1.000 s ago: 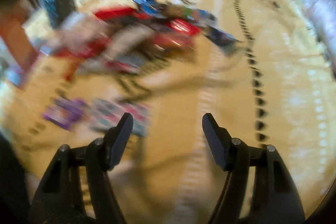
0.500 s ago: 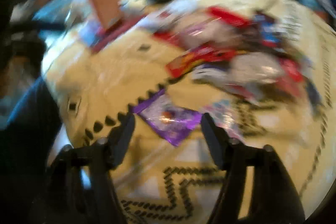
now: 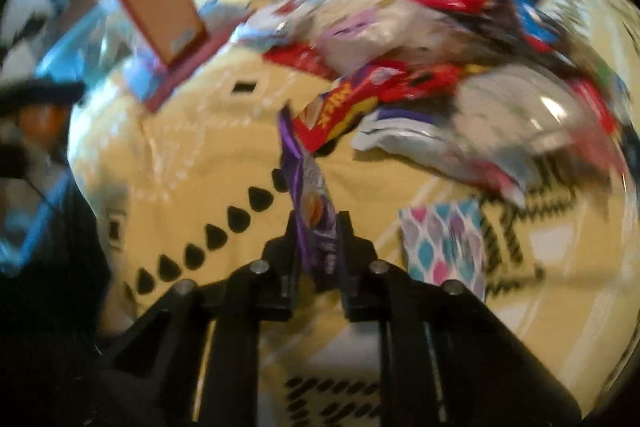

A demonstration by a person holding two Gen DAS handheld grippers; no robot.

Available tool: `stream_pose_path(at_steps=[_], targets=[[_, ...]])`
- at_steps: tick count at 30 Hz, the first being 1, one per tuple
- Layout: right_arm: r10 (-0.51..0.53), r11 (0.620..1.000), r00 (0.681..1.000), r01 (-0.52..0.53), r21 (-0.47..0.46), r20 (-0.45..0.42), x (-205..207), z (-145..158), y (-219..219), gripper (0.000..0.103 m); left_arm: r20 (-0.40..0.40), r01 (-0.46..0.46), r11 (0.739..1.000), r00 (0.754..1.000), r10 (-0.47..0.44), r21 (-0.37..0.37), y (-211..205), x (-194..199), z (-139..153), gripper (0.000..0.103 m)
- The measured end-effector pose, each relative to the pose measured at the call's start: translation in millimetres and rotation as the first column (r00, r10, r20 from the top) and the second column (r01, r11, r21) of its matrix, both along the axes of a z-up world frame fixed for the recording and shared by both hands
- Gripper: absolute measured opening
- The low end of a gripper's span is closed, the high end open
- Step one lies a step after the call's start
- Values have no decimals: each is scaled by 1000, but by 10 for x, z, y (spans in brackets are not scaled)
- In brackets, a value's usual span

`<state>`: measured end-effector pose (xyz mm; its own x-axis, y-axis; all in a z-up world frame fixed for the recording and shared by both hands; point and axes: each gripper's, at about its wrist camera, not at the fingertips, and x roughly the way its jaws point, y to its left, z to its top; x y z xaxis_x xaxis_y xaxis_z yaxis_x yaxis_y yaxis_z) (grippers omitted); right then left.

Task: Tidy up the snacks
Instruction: 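Grasp the red MILK bar with the left gripper while the right grasps a purple packet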

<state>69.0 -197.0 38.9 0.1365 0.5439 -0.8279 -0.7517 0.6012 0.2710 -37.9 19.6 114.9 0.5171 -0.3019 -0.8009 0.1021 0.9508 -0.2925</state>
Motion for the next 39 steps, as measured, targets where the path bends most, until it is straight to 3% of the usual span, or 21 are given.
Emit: stream_pose_path(at_steps=[2, 7, 12, 13, 15, 21, 25, 28, 31, 34, 39], targets=[[-81, 994, 997, 82, 78, -15, -47, 114, -181, 14, 8, 4, 1000, 1000, -4, -10, -56, 198, -108, 60], [-312, 911, 943, 331, 247, -111, -210, 222, -623, 14, 40, 18, 1000, 999, -18, -17, -272, 769, -435, 59], [-398, 843, 892, 448, 299, -213, -286, 91, -753, 14, 1, 23, 999, 1000, -23, 47, -539, 1196, -848, 56], [-400, 842, 890, 451, 297, -217, -294, 73, -762, 14, -7, 21, 998, 1000, -21, 60, -563, 1230, -906, 51], [-404, 839, 887, 456, 296, -222, -288, 45, -717, 14, -6, 2, 996, 1000, -1, 89, -572, 1254, -966, 33], [-428, 826, 875, 480, 295, -225, -283, 18, -741, 14, 57, 10, 995, 998, -16, 100, -491, 991, -771, 27], [-425, 828, 878, 476, 296, -222, -341, 21, -719, 14, 41, 56, 985, 997, -63, 160, -456, 714, -662, 27], [-415, 845, 885, 461, 271, -211, -376, 5, -649, 14, 7, 85, 977, 996, -88, 196, -405, 530, -798, 28], [-399, 870, 895, 439, 224, -200, -383, -69, -535, 17, 15, 50, 990, 998, -53, 130, -298, 509, -886, 31], [-404, 883, 899, 431, 184, -168, -384, -93, -463, 17, 43, 38, 991, 998, -44, 132, -325, 520, -890, 40], [-402, 897, 907, 417, 148, -126, -338, -129, -384, 18, 66, 10, 988, 998, -21, 157, -357, 592, -966, 40]])
